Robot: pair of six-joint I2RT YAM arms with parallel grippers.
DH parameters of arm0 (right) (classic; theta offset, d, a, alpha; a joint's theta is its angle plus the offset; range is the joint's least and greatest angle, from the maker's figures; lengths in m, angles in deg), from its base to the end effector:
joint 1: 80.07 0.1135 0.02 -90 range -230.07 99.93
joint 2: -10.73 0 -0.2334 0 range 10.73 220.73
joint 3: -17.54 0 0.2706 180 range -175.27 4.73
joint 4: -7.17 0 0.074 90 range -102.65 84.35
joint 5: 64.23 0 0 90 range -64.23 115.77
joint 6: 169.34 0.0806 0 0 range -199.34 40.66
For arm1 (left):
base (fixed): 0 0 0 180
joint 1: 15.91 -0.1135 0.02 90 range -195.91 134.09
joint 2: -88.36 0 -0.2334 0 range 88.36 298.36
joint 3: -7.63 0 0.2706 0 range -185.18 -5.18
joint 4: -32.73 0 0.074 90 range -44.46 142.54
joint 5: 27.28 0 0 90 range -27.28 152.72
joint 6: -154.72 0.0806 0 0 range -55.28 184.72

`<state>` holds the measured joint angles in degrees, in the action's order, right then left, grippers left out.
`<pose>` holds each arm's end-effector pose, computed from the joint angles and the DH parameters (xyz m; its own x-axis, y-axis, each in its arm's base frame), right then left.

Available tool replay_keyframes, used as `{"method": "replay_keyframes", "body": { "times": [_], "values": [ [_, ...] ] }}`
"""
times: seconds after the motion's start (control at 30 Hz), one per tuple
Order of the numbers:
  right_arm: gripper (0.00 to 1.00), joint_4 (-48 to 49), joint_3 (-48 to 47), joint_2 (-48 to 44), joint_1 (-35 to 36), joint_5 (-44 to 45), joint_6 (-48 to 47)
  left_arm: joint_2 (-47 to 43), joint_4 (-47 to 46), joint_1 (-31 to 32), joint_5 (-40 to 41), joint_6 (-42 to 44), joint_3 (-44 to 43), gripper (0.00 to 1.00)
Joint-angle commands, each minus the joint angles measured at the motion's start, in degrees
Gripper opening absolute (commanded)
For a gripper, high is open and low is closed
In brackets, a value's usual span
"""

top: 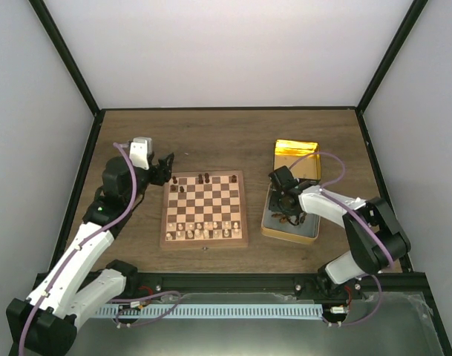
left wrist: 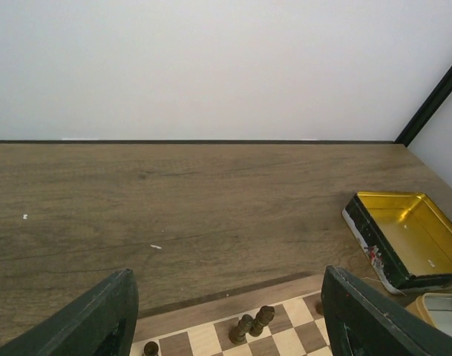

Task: Set up the chess pieces on the board
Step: Pick up the chess piece from the storage box, then place the chess piece on the chessboard.

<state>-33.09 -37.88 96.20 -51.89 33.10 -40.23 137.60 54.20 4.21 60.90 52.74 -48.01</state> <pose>0.2584 0.1268 0.0657 -0.9155 0.2193 -0.3372 0.1895 0.9746 0.1193 0.2675 -0.1007 0.2803 -0.3162 -0.1051 -0.9429 0.3138 0.9263 -0.2085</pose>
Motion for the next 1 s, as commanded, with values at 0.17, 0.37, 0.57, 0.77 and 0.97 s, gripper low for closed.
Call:
{"method": "replay_keyframes", "body": {
  "times": [0.17,0.37,0.57,0.77,0.97],
  "values": [
    [0.13,3.95,-1.65,-2.08,-0.50,3.06,-2.47,0.54,-1.69,-0.18,-2.96,-1.64,0.01,0.69],
    [0.15,15.00,2.87,-11.42,-0.48,1.72,-3.06,1.80,-5.01,-0.17,-9.06,-6.28,1.51,0.69],
    [0.16,21.17,6.28,-18.19,-0.50,-1.93,-2.72,3.79,-8.75,-0.17,-15.59,-11.10,2.37,0.69],
    [0.17,32.10,7.01,-21.45,-0.50,-20.88,-7.87,7.70,-13.57,-0.19,-24.77,-17.80,1.55,0.70],
    [0.17,48.29,4.84,-15.17,-0.37,-37.24,-6.66,9.61,-20.34,-0.21,-30.39,-24.10,2.74,0.70]
  ]
}}
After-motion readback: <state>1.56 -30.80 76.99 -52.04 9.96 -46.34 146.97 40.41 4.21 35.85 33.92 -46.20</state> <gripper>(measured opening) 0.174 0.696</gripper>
